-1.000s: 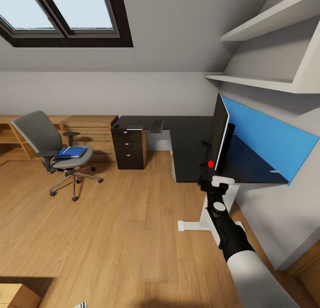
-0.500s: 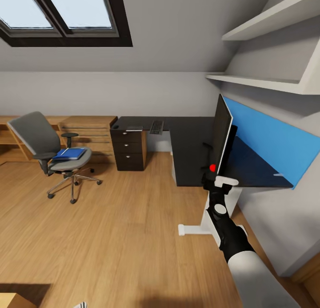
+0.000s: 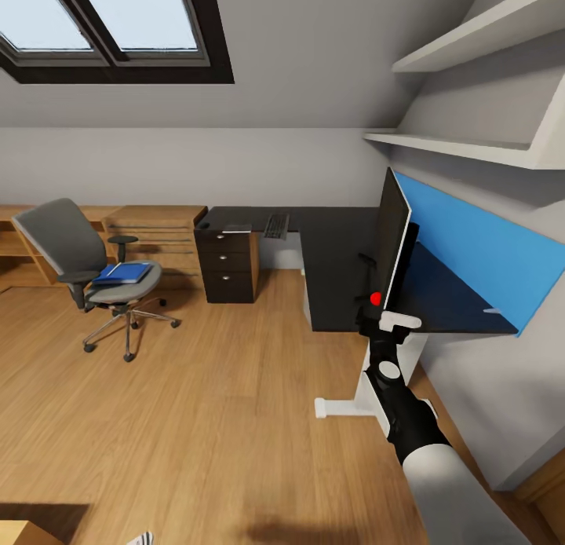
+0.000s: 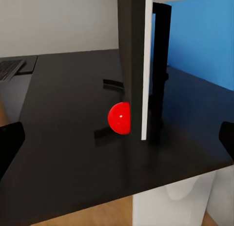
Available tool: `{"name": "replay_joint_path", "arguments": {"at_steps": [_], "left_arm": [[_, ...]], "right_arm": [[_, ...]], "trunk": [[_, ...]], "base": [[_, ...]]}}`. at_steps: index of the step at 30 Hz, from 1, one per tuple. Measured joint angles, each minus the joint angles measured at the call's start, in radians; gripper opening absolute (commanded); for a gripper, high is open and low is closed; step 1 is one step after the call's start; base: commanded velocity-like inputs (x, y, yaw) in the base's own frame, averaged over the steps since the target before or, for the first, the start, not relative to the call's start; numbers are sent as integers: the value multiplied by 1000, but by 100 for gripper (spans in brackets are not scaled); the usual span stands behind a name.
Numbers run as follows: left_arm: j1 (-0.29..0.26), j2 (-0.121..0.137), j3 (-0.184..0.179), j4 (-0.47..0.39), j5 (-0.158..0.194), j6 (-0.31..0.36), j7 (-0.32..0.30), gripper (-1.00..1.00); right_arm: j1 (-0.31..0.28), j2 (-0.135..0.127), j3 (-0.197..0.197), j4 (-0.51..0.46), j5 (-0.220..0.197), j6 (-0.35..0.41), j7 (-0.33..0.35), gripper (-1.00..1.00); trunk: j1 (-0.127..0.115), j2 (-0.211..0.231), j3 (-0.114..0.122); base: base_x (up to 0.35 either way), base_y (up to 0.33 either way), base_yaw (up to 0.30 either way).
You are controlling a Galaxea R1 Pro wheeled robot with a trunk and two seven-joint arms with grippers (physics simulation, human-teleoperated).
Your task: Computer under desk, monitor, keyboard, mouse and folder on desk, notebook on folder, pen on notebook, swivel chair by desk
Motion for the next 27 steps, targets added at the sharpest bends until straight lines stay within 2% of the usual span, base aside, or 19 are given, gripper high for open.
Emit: {"name": "replay_joint_path", "arguments": {"at_steps": [27], "left_arm": [[0,0,-1,28,-3,-4,0,100]], "right_arm": [[0,-5,-2,9,-2,4,0,100]], "trunk": [[-104,189,85]], "base": [[0,0,0]]}}
